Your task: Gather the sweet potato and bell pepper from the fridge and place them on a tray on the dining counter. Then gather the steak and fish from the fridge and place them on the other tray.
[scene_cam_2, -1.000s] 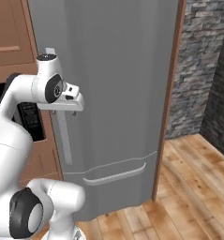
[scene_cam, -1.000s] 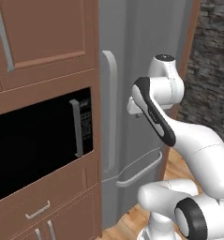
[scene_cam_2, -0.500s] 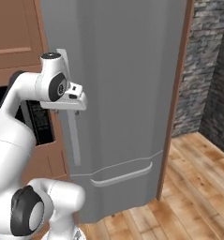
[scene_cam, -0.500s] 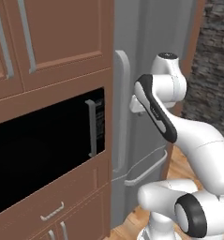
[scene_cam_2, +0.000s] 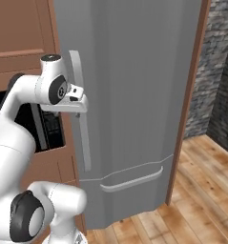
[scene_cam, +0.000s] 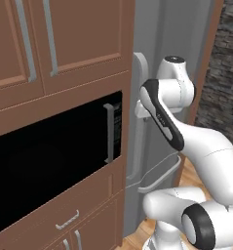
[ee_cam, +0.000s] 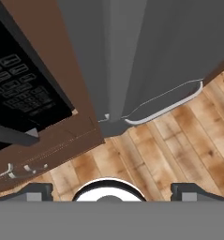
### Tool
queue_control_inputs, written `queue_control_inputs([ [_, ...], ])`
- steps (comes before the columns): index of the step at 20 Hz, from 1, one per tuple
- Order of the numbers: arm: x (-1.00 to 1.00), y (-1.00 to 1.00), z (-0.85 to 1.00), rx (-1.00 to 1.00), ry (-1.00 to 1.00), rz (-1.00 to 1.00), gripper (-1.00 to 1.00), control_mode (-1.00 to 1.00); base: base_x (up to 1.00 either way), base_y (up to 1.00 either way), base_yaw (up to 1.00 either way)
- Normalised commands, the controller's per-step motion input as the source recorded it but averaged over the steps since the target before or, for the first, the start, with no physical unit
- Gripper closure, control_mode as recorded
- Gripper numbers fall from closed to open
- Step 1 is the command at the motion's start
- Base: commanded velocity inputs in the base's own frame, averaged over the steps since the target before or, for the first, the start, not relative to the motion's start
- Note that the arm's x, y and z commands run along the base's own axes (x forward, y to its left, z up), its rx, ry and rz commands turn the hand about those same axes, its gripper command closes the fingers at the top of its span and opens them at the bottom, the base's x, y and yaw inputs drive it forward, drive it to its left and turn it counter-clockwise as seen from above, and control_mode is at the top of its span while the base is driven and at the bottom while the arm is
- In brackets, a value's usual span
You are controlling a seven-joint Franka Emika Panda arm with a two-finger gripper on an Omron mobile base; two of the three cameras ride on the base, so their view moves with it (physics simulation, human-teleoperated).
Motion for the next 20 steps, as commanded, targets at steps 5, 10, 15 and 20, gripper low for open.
queue_control_inputs([
  [5,0.27,-0.06,-0.17,0.07,-0.16,0.05,-1.00,-1.00,0.05,0.01,0.00],
  [10,0.31,-0.22,-0.11,0.15,-0.35,0.19,-1.00,-1.00,0.00,0.00,0.00],
  [15,0.32,-0.07,0.00,0.11,-0.17,0.14,-1.00,-1.00,0.00,0.00,0.00],
  [20,0.47,0.07,0.02,0.04,-0.04,0.10,-1.00,-1.00,0.00,0.00,0.00],
])
